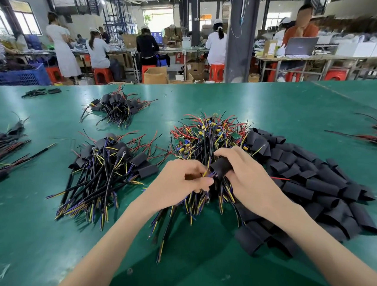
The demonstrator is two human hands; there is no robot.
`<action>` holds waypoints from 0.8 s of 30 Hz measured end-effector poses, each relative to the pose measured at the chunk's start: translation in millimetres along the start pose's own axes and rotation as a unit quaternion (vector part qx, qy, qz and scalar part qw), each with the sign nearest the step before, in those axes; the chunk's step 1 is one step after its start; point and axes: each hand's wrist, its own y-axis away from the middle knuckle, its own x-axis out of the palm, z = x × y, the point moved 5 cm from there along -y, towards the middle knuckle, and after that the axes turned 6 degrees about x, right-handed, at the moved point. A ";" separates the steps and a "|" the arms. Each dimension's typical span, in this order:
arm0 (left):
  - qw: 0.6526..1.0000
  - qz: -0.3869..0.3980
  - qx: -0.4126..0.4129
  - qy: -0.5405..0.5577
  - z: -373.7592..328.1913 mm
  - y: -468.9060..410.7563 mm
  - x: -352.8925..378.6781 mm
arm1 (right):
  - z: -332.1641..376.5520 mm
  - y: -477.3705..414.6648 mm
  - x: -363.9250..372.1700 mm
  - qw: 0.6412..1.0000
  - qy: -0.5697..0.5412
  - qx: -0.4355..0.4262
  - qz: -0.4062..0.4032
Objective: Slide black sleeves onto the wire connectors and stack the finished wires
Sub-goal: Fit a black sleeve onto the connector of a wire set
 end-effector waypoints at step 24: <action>0.837 -0.288 -0.251 -0.392 78.4 33.0 -121.7 | -37.5 -3.5 -15.4 0.988 0.045 0.038 -0.144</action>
